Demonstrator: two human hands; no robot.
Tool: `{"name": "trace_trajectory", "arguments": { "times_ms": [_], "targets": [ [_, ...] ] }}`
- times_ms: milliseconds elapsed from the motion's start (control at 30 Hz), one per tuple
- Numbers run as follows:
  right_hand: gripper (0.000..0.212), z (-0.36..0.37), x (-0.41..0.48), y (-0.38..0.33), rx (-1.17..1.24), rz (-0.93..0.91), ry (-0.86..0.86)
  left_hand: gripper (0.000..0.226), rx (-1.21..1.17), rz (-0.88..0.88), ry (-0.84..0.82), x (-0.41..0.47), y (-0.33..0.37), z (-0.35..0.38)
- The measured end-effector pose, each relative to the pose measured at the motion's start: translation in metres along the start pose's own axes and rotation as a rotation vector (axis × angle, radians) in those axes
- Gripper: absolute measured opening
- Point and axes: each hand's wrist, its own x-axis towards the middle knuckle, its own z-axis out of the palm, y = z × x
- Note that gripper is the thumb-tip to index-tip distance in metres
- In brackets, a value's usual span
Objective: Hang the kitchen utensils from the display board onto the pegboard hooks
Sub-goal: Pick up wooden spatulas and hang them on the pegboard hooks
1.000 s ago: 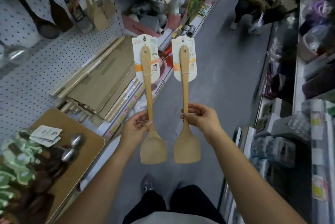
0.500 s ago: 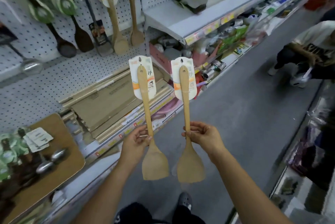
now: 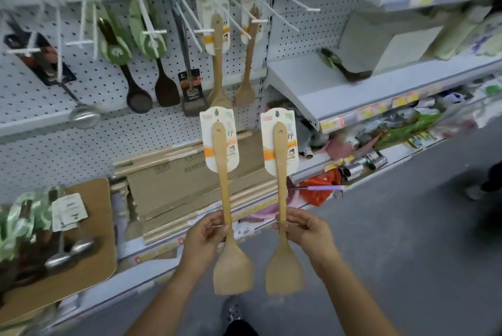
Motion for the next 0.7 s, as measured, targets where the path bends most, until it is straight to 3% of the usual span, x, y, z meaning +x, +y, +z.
{"name": "trace_trajectory", "arguments": {
  "times_ms": [467, 700],
  "targets": [
    [0.024, -0.013, 0.1, -0.102, -0.042, -0.223, -0.13, 0.024, -0.097, 0.071, 0.191, 0.073, 0.062, 0.033],
    [0.028, -0.041, 0.169, -0.129, -0.023, -0.198, -0.205, 0.023, -0.113, 0.057, 0.383, 0.072, 0.071, 0.074]
  ]
}}
